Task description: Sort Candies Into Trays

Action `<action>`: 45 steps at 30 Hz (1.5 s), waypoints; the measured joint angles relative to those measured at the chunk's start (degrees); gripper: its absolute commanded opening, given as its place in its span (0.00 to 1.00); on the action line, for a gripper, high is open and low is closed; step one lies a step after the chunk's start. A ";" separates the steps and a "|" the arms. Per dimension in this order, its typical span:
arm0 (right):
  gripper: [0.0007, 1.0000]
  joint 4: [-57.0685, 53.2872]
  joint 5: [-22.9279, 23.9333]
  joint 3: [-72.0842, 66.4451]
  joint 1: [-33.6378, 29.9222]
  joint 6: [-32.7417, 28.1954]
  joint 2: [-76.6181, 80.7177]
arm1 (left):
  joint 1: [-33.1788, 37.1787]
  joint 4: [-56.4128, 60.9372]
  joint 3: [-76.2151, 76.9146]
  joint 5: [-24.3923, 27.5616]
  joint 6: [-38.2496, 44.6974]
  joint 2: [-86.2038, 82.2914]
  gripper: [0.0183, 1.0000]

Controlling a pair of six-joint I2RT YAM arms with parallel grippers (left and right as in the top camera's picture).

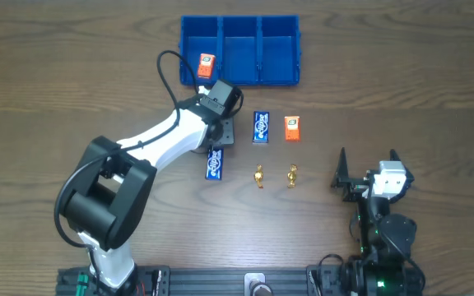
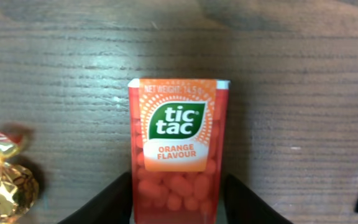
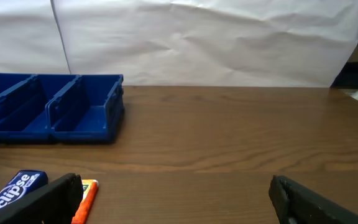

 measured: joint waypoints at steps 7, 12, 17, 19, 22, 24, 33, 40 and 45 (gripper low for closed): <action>1.00 0.02 0.00 0.00 0.02 0.00 0.00 | -0.15 -0.04 0.24 0.02 -0.17 0.02 0.32; 1.00 0.02 0.00 0.00 0.02 0.00 0.00 | -0.15 -5.57 6.08 -1.75 -0.15 0.33 0.32; 1.00 0.02 -0.02 0.00 0.02 0.00 0.00 | 0.52 -14.16 19.32 -6.03 1.16 0.13 0.33; 1.00 0.02 0.00 0.00 0.02 0.00 0.00 | 1.66 -15.96 26.84 -7.45 2.80 0.02 0.33; 1.00 0.00 0.00 0.00 0.00 0.00 0.00 | 4.35 -16.00 34.99 -8.24 4.94 -0.33 0.34; 1.00 0.02 0.00 0.00 0.02 0.00 0.00 | 6.25 -16.04 37.94 -8.66 6.05 -0.44 0.33; 1.00 0.02 0.00 0.00 0.02 0.00 0.00 | 10.95 -15.89 46.12 -7.67 10.86 10.93 0.35; 1.00 0.02 0.00 0.00 0.02 0.00 0.00 | 10.91 -16.68 46.99 -5.97 12.17 17.70 0.35; 1.00 0.02 0.00 0.00 0.02 0.00 0.00 | 11.39 -16.63 47.82 -5.29 12.33 17.68 0.39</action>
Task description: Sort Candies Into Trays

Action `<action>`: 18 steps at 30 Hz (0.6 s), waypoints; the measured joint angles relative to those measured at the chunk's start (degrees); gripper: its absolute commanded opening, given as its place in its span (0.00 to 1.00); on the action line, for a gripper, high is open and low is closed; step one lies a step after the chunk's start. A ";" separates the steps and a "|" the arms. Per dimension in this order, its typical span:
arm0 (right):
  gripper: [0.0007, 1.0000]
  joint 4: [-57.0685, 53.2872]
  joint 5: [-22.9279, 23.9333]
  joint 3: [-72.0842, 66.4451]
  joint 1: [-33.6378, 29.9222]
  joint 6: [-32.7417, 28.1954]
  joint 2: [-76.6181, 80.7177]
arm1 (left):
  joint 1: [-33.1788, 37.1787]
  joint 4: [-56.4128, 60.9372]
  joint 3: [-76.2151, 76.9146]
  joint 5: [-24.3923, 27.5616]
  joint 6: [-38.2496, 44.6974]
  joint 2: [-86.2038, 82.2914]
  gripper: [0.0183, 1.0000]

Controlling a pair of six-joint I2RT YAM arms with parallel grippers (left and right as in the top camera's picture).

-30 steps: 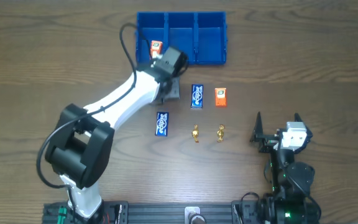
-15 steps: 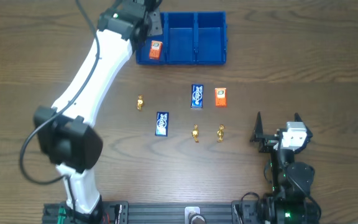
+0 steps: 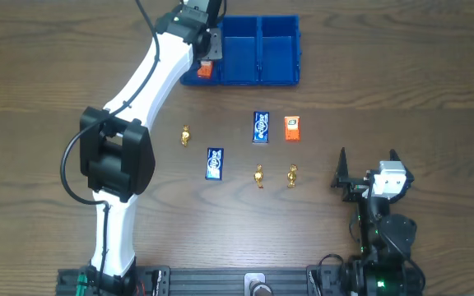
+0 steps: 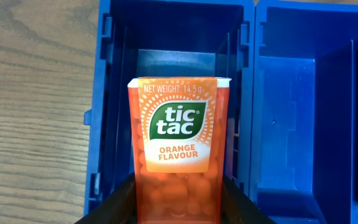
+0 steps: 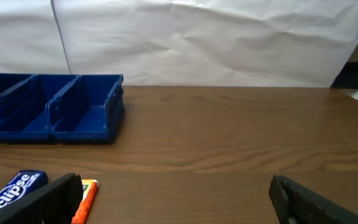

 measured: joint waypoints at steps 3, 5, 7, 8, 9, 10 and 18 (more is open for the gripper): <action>1.00 0.00 0.00 0.00 0.00 0.00 0.00 | 0.57 -0.02 0.00 0.50 0.22 0.00 0.67; 1.00 -0.02 0.00 0.00 0.00 0.00 0.00 | 0.92 0.00 0.00 0.66 0.72 0.00 0.99; 1.00 0.00 0.00 0.00 0.00 0.00 0.00 | 1.09 -0.02 0.00 0.66 0.79 0.00 1.00; 1.00 0.00 0.00 0.00 0.00 0.00 0.00 | 1.11 0.00 0.00 0.66 0.61 0.00 1.00; 1.00 0.00 0.00 0.00 0.00 0.00 0.00 | 1.11 -0.04 0.00 0.66 0.76 0.00 1.00; 1.00 0.00 0.00 0.00 0.00 0.00 0.00 | 1.09 -0.17 0.00 0.66 0.81 0.00 1.00; 1.00 0.00 0.00 0.00 0.00 0.00 0.00 | -5.40 -7.98 0.00 -2.14 -3.85 -7.28 1.00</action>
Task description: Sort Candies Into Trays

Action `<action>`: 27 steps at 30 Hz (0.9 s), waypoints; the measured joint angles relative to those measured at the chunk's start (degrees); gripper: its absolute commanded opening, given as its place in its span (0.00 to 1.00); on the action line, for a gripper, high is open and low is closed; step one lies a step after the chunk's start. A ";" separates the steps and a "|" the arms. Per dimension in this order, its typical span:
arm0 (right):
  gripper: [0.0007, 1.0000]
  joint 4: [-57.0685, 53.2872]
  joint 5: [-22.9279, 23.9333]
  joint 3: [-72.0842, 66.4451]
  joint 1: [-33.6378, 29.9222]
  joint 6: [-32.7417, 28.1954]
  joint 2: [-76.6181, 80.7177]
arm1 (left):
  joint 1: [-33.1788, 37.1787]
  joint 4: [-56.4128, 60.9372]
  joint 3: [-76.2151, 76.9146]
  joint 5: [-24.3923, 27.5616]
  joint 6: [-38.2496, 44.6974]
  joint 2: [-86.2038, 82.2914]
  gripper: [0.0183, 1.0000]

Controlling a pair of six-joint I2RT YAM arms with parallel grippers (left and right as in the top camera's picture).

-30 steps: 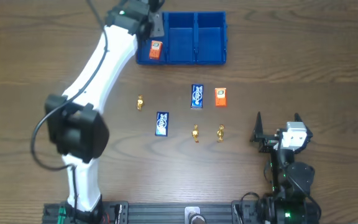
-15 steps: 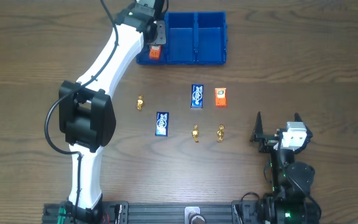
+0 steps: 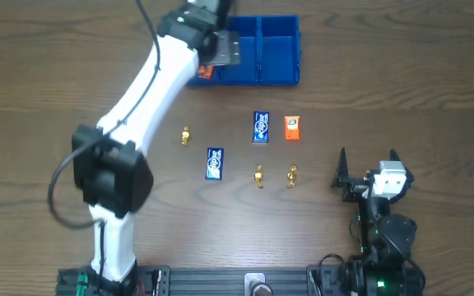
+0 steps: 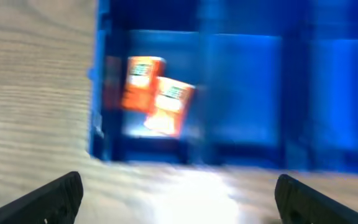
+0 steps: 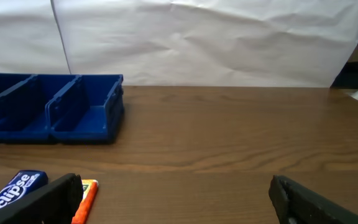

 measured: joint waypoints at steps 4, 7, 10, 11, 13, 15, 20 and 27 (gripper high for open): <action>1.00 0.00 0.00 0.00 0.00 0.00 0.00 | -10.23 -1.29 0.85 -3.48 -4.22 -5.92 1.00; 1.00 0.00 0.00 0.00 0.00 0.00 0.00 | -17.05 -2.05 1.40 -4.31 -7.56 -6.97 1.00; 1.00 0.00 0.00 0.00 0.00 0.00 0.00 | -20.96 -3.93 1.16 -4.57 -11.47 -5.27 1.00; 1.00 0.00 0.00 0.00 0.00 0.00 0.00 | -21.81 -4.35 1.03 -4.55 -12.66 -4.00 1.00; 1.00 -0.02 0.00 0.00 0.00 0.00 0.00 | -22.73 -4.94 0.94 -4.20 -14.49 -1.49 1.00; 1.00 0.00 0.00 0.00 -0.02 0.00 0.00 | -23.43 -5.11 0.83 -3.26 -16.28 1.92 1.00; 1.00 0.00 0.00 0.00 0.00 0.00 0.00 | -24.65 -5.01 0.22 -0.87 -19.28 8.72 1.00; 1.00 0.00 0.00 0.00 0.00 0.00 0.00 | -26.18 -2.03 0.20 1.22 -20.85 12.33 1.00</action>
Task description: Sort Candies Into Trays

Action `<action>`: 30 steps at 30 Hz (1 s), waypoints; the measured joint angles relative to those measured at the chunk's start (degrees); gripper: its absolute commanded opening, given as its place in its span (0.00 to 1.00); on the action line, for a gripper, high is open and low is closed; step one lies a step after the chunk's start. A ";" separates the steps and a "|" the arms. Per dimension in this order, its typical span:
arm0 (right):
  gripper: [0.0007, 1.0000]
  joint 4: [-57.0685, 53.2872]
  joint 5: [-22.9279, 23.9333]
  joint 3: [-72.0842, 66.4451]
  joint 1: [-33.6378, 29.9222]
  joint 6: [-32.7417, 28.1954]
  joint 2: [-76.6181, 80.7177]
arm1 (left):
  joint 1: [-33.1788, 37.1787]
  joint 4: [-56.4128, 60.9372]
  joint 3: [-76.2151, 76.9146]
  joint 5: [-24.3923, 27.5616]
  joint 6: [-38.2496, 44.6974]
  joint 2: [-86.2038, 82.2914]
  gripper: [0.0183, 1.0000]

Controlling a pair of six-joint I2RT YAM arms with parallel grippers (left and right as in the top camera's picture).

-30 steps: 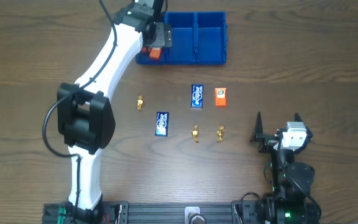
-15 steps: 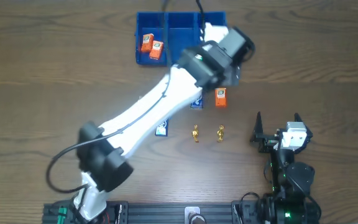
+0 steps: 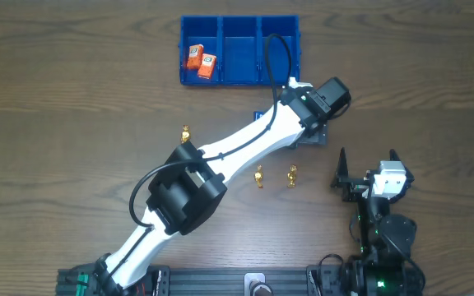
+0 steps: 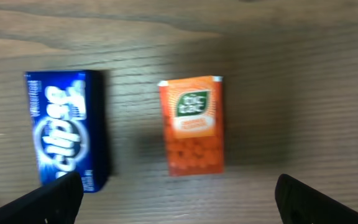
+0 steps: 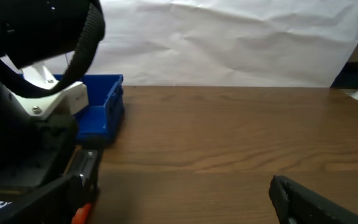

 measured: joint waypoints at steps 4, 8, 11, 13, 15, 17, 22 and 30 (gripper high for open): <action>1.00 0.00 0.00 0.00 0.00 0.00 0.00 | -0.50 0.70 0.00 0.24 -0.22 0.00 1.00; 1.00 0.00 0.00 0.00 0.00 0.00 0.00 | -0.52 1.84 0.00 0.26 -0.59 0.11 0.99; 1.00 0.00 0.00 0.00 0.00 0.00 0.00 | -0.55 3.04 0.00 0.26 -0.96 1.01 0.97; 1.00 0.00 0.00 0.00 0.00 0.00 0.00 | -0.55 3.23 0.00 0.26 -1.11 2.21 0.96; 1.00 0.00 0.00 0.00 0.00 0.00 0.00 | -0.55 3.72 0.00 0.26 -1.29 3.41 0.95; 1.00 0.00 0.00 0.00 0.00 0.00 0.00 | -0.55 4.50 0.00 0.26 -1.29 4.57 0.93; 1.00 -0.02 0.00 0.00 0.00 0.00 0.00 | -0.55 5.97 0.00 0.24 -1.29 5.88 0.82; 1.00 0.00 0.00 0.00 0.00 0.00 0.00 | -0.55 6.45 0.00 0.20 -1.40 5.88 0.47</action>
